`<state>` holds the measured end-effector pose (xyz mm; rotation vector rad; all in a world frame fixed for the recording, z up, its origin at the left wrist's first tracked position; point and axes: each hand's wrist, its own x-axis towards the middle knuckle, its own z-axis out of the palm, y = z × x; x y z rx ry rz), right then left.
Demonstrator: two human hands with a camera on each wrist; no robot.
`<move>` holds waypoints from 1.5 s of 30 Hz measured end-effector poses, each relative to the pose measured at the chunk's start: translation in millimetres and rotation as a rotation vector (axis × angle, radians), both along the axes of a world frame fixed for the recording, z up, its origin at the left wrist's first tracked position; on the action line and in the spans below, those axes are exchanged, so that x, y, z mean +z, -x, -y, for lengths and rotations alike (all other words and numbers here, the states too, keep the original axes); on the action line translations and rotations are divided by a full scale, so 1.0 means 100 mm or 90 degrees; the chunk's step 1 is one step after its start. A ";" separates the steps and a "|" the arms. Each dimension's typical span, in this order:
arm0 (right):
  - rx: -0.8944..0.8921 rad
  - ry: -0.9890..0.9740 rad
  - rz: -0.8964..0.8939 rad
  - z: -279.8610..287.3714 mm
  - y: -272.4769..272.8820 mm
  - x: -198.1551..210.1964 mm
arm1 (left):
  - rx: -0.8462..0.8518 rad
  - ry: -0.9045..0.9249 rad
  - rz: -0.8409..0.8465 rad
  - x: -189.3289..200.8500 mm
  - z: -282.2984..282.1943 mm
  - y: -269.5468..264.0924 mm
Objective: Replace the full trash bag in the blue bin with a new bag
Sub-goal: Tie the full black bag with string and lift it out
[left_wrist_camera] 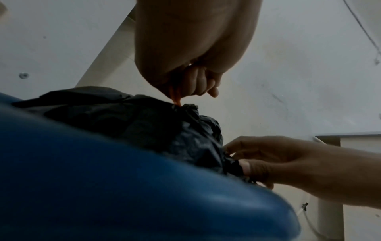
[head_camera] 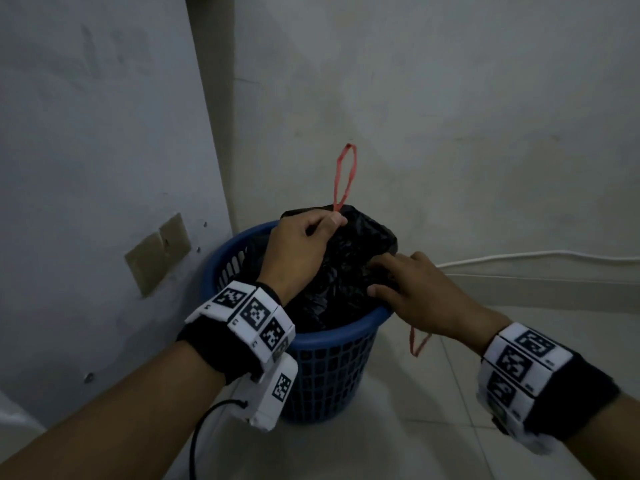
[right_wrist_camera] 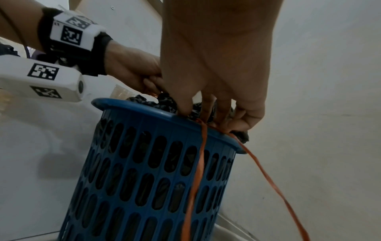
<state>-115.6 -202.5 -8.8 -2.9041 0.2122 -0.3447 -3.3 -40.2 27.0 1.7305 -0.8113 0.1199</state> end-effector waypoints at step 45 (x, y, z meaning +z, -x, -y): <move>0.016 -0.732 0.212 -0.59 -0.05 0.22 | -0.178 0.063 -0.242 -0.07 0.03 0.24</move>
